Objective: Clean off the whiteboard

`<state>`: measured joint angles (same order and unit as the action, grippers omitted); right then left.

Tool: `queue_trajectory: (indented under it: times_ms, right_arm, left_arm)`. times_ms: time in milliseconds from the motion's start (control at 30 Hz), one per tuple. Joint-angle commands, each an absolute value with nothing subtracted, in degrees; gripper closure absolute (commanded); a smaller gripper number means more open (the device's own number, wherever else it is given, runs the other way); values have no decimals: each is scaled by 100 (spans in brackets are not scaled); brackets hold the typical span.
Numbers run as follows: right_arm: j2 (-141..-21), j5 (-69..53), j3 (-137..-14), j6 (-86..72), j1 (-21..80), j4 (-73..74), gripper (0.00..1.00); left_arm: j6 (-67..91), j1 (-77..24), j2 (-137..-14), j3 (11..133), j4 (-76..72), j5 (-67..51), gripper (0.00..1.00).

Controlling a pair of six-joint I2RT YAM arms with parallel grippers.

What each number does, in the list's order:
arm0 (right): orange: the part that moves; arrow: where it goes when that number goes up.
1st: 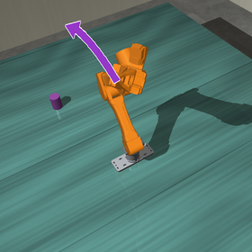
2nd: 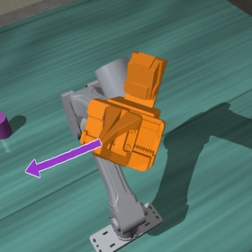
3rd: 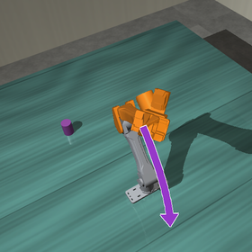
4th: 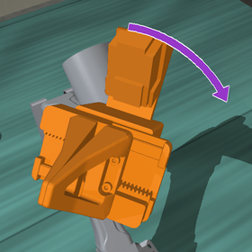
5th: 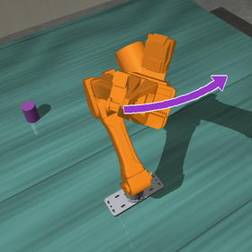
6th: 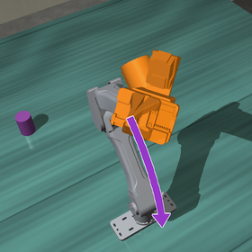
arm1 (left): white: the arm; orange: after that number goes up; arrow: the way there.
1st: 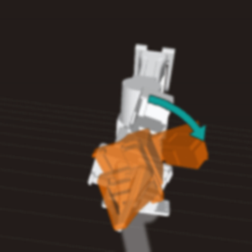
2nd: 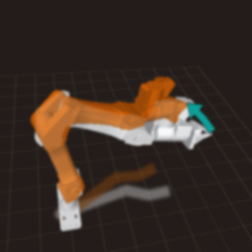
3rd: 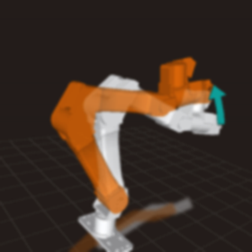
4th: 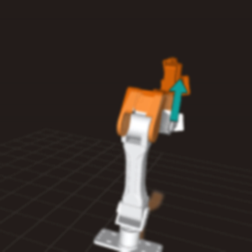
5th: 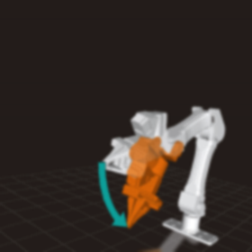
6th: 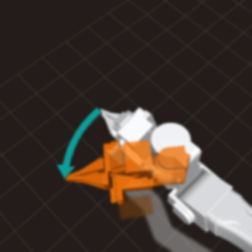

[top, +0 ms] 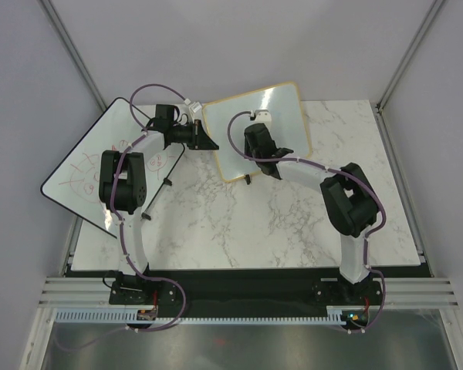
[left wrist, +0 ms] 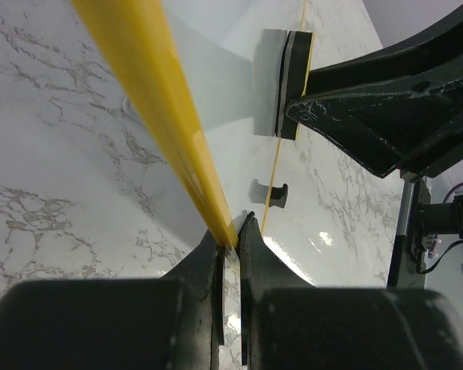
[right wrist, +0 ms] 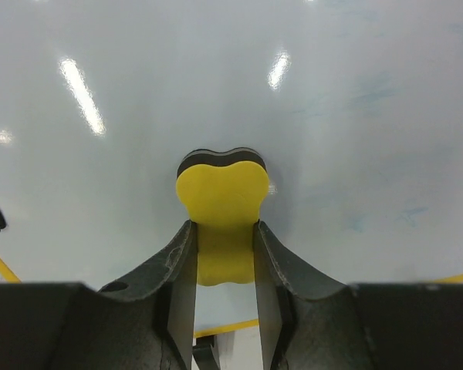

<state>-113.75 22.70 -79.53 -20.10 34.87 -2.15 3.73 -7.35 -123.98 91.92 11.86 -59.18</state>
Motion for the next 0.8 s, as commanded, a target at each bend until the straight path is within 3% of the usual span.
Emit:
queue_trajectory:
  times_ms: [0, 167, 333, 767]
  right_arm:
    - [-11751, 1811, -7744, -2346, 3042, 191, 100]
    - [-11409, 2082, -7033, -2681, 2164, 220, 100]
    - [-11294, 1927, -6812, -2672, 2013, 203, 100]
    - [-11883, 1450, -7866, -2346, 3569, -104, 100]
  left_arm:
    - [-597, -888, -12155, 9334, 1028, -5678, 98]
    - [-677, -888, -12146, 9316, 1063, -5660, 98]
    - [-659, -888, -12173, 9334, 1072, -5651, 98]
    - [-694, -932, -12173, 9334, 1134, -5590, 98]
